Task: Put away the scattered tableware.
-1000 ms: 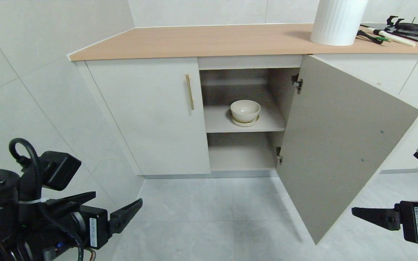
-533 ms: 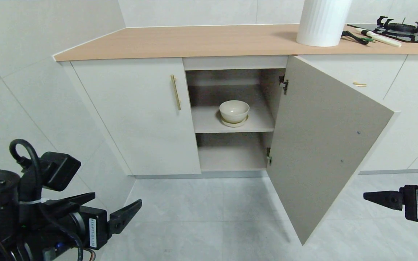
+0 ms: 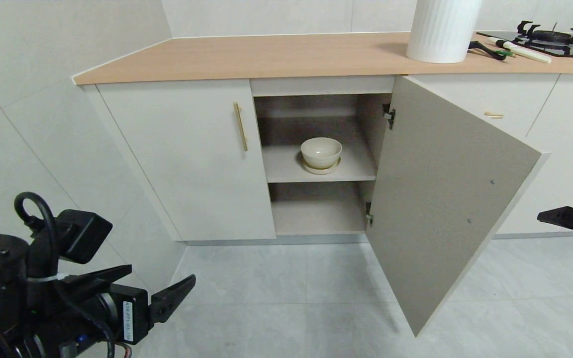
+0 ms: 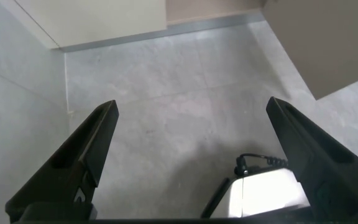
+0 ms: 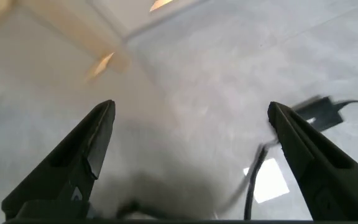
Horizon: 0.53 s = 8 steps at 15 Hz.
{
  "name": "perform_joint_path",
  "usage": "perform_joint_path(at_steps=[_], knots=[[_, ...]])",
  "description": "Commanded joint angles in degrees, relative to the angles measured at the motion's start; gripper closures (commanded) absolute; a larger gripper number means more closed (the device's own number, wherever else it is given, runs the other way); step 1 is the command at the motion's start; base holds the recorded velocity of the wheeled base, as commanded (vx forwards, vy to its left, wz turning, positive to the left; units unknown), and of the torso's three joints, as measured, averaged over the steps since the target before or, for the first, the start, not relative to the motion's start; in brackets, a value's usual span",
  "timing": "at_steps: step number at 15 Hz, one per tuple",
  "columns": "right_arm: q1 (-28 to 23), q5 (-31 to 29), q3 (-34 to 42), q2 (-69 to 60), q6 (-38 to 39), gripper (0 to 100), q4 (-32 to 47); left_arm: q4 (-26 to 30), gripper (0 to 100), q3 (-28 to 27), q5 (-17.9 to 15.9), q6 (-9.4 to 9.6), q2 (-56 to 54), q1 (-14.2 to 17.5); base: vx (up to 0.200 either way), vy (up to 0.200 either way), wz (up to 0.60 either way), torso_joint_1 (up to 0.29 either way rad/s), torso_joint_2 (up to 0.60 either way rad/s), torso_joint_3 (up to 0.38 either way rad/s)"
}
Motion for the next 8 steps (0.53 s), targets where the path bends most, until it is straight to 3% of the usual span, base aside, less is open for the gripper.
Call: perform_joint_path(at_steps=[1,3,8], knots=[[-1.87,0.04,-0.07,2.24,0.11,0,-0.84,-0.03,0,0.0,0.04,-0.04,0.03,-0.01,0.0,0.0,0.0,0.0,0.0,0.0],[-1.7,1.27,-0.16,4.96,6.71,0,-6.47,-0.12,0,-0.44,0.13,-0.12,-0.32,-0.01,0.0,0.0,0.0,0.0,0.0,0.0],[-0.2,3.38,-7.89,17.18,8.9,0,-9.19,-0.3,0,-1.67,-0.05,-0.56,0.3,1.84,0.0,0.0,0.0,0.0,0.0,0.0]])
